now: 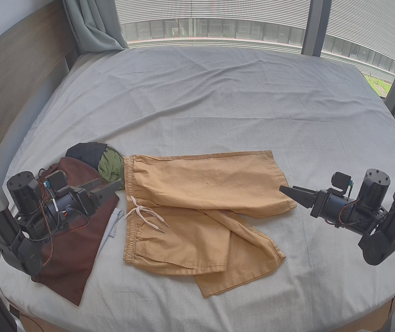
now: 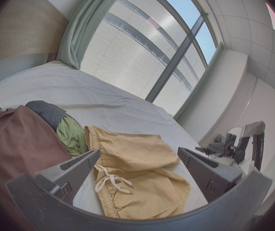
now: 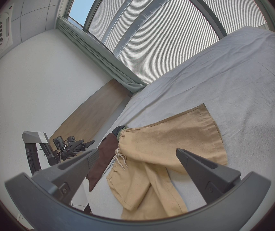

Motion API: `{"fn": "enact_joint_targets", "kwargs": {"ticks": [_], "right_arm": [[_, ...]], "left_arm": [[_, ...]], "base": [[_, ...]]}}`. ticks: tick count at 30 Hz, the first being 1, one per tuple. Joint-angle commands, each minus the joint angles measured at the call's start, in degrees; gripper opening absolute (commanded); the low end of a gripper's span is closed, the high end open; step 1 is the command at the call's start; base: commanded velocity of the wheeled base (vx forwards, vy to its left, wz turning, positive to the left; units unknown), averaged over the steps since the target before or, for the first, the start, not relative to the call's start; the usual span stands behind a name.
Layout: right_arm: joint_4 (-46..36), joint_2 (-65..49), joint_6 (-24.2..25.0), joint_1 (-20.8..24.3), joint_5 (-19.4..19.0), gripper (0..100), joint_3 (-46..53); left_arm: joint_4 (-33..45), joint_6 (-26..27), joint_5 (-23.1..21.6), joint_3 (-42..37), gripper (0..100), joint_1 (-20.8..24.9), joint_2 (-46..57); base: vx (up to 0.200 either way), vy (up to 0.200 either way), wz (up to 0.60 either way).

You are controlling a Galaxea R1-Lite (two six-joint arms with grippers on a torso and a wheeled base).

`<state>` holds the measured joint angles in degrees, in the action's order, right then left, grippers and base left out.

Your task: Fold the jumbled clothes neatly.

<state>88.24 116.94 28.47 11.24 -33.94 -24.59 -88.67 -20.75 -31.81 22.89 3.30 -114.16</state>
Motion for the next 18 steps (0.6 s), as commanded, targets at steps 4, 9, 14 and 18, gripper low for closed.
{"fn": "enact_joint_targets", "kwargs": {"ticks": [4,9,14,18], "right_arm": [[0.0,-3.3,-1.4,0.4,-0.3,100,3.8],[0.0,-2.9,-3.2,1.6,-0.3,100,4.6],[0.0,-2.8,-4.9,1.2,-0.4,100,4.8],[0.0,-2.8,-4.9,1.2,-0.4,100,4.6]], "left_arm": [[0.0,4.1,-2.8,-3.0,100,-0.2,0.0],[0.0,7.5,-4.4,-5.3,100,-0.2,-0.1],[0.1,12.3,-5.4,-6.6,100,-0.2,-0.4],[0.1,14.5,-5.4,-6.4,100,-0.3,-1.1]], "base": [[0.0,0.0,0.0],[0.0,0.0,0.0],[0.0,0.0,0.0],[0.0,0.0,0.0]]}}
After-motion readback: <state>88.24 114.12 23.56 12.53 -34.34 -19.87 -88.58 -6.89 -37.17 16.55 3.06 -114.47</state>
